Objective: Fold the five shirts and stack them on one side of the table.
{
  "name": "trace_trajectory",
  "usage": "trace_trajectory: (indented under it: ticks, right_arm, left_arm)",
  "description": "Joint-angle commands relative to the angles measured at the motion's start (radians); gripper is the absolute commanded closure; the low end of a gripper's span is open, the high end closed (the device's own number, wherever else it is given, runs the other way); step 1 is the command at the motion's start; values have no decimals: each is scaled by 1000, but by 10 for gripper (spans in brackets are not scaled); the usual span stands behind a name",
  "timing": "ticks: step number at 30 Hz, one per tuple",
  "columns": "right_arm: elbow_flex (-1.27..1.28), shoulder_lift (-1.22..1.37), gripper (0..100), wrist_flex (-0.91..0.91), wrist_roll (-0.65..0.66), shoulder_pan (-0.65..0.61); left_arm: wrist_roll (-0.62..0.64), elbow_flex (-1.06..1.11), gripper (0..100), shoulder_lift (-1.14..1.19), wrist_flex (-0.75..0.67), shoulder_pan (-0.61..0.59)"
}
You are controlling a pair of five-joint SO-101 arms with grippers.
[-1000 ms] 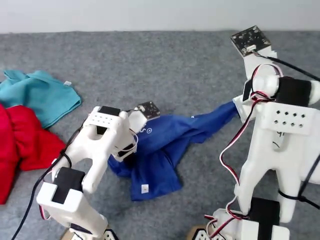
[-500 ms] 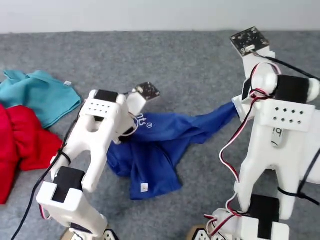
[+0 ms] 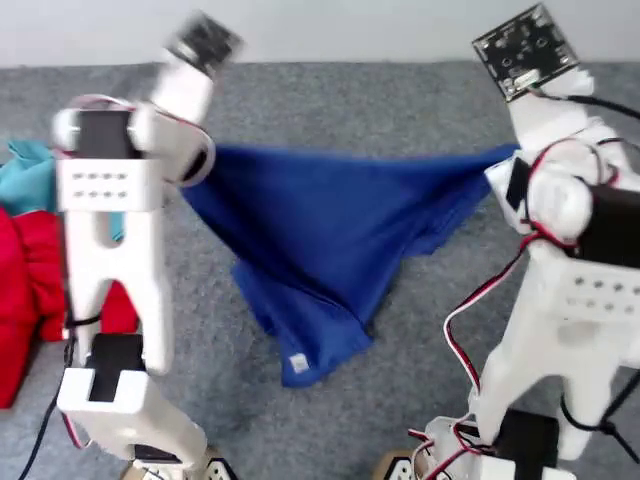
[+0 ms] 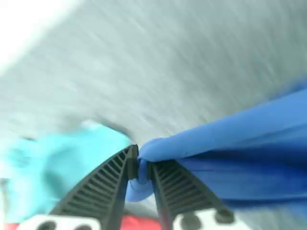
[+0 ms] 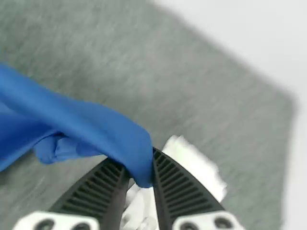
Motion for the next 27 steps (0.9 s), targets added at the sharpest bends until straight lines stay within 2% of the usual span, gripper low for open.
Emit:
trace_trajectory:
  ticks: [1,6,9,15,20,27]
  right_arm:
    - [-121,-35,990,-101,72,16]
    - [-175,-42,990,-312,155,16]
    - [-219,-42,990,-423,199,10]
    - [-265,-45,990,-591,299,-10]
    - [-359,-45,990,-622,365,-45]
    - [-468,-45,989,-616,453,-61]
  left_arm:
    - [11,-326,987,-6,18,-43]
    - [3,-627,987,-6,18,-46]
    - [-63,-763,987,-6,18,-41]
    - [-166,-915,987,-6,18,-40]
    - [-216,-900,987,-57,20,-40]
    - [-262,-656,987,-241,20,-40]
